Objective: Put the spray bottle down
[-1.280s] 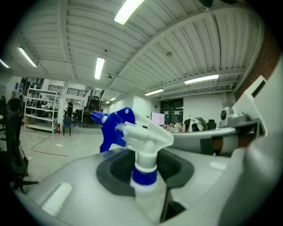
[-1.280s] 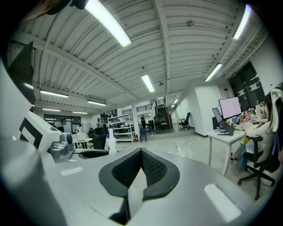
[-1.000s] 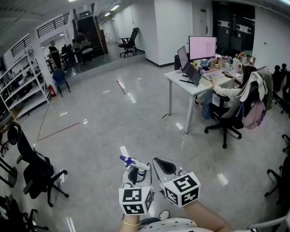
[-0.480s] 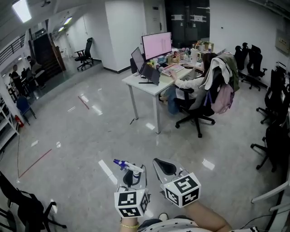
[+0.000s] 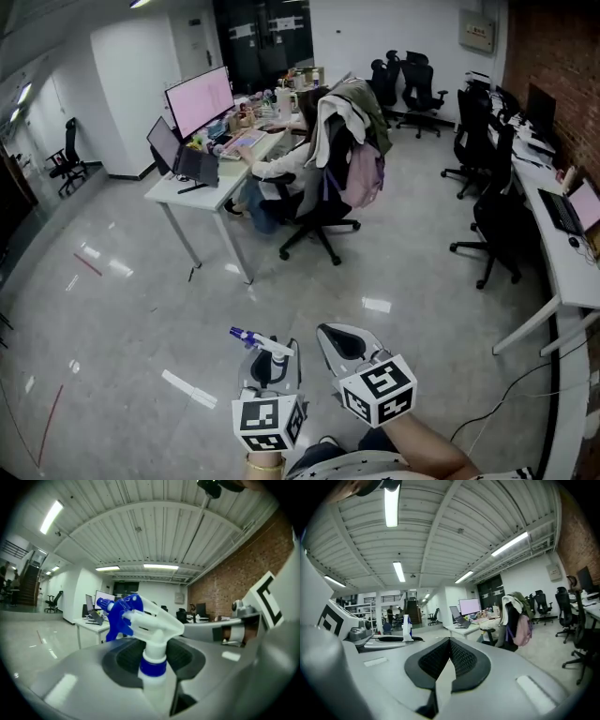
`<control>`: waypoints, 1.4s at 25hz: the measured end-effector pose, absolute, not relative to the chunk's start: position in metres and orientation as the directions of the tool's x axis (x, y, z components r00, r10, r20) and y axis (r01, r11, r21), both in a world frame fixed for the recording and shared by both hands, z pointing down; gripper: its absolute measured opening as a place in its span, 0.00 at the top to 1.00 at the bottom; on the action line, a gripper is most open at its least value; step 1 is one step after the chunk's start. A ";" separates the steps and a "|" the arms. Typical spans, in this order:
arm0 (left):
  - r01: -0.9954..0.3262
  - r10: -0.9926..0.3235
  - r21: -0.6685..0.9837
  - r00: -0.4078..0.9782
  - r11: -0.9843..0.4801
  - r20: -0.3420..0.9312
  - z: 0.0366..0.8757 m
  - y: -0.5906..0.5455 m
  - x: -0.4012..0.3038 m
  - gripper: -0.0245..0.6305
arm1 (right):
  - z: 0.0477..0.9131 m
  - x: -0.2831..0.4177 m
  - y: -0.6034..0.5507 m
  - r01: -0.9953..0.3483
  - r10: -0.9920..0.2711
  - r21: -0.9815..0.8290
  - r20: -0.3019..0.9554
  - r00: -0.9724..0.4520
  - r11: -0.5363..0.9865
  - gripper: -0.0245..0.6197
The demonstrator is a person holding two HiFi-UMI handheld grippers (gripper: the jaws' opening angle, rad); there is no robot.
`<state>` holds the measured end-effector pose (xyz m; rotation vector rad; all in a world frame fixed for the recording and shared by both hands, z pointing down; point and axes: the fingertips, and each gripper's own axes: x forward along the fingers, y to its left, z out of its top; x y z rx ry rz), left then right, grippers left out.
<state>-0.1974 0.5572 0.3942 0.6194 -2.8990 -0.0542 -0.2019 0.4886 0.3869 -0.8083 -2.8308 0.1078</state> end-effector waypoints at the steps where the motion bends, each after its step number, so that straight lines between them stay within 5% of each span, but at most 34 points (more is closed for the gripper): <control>1: -0.438 -0.444 0.071 -0.881 0.896 0.162 0.395 0.542 -0.201 0.76 | 0.388 -0.204 0.475 0.485 0.499 -0.122 0.168 -0.850 0.866 0.96; 13: -0.690 -0.692 0.075 -0.704 0.720 0.158 0.398 0.343 -0.238 0.76 | 0.391 -0.222 0.282 0.217 0.230 -0.092 0.174 -0.957 0.972 0.96; 35: -0.921 -0.921 0.077 -0.371 0.381 0.118 0.398 -0.077 -0.218 0.76 | 0.396 -0.168 -0.127 -0.211 -0.203 -0.034 0.164 -0.965 0.977 0.96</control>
